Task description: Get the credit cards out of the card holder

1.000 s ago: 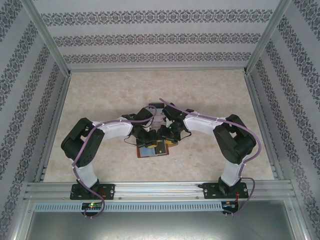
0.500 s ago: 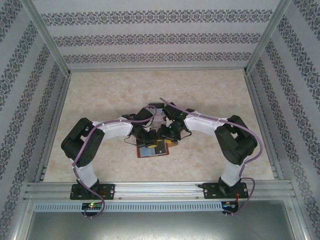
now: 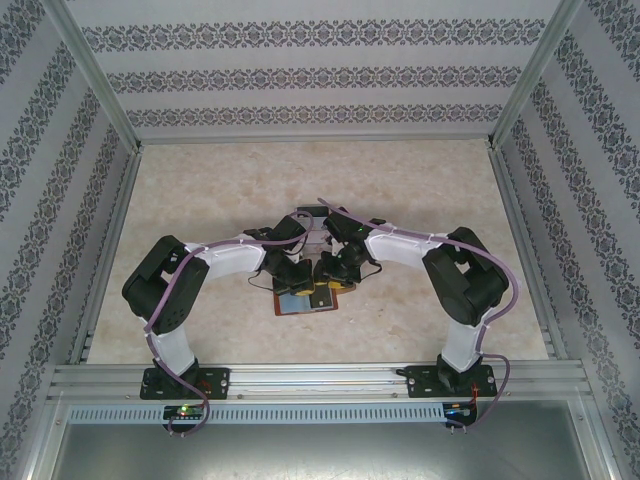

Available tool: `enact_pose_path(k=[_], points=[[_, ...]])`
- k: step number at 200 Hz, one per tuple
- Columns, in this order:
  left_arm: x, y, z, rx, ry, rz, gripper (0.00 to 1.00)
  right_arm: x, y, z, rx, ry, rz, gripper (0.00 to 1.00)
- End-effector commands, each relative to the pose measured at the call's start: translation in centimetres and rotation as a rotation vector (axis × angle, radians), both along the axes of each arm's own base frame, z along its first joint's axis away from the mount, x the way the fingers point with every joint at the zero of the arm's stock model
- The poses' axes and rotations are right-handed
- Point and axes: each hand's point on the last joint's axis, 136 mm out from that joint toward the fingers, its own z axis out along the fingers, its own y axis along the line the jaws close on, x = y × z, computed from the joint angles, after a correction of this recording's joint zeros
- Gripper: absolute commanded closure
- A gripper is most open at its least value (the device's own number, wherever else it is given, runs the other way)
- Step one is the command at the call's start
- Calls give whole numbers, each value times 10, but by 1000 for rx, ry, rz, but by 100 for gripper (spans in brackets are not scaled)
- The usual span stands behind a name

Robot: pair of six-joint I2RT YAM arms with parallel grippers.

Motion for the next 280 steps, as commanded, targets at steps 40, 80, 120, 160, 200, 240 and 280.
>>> enact_pose_path(k=[40, 80, 120, 160, 200, 240, 280], points=[[-4, 11, -3, 61, 8, -15, 98, -5, -13, -11, -67, 9, 5, 59], [-5, 19, 0, 103, 2, -27, 98, -4, -16, -10, -70, 5, 0, 55], [-5, 22, 5, 109, -9, -26, 98, -4, -16, -9, -69, 7, 1, 55], [1, 15, 18, 71, -44, -16, 97, -2, -14, 2, -56, -11, -1, 55], [14, 4, 35, 9, -95, 14, 96, 2, -10, 21, -22, -47, -3, 56], [12, 12, 23, 15, -68, 44, 96, -1, 10, 28, 60, -29, 29, 62], [14, 8, 17, -76, -57, 102, 87, -6, 19, 18, 64, -3, 47, 63]])
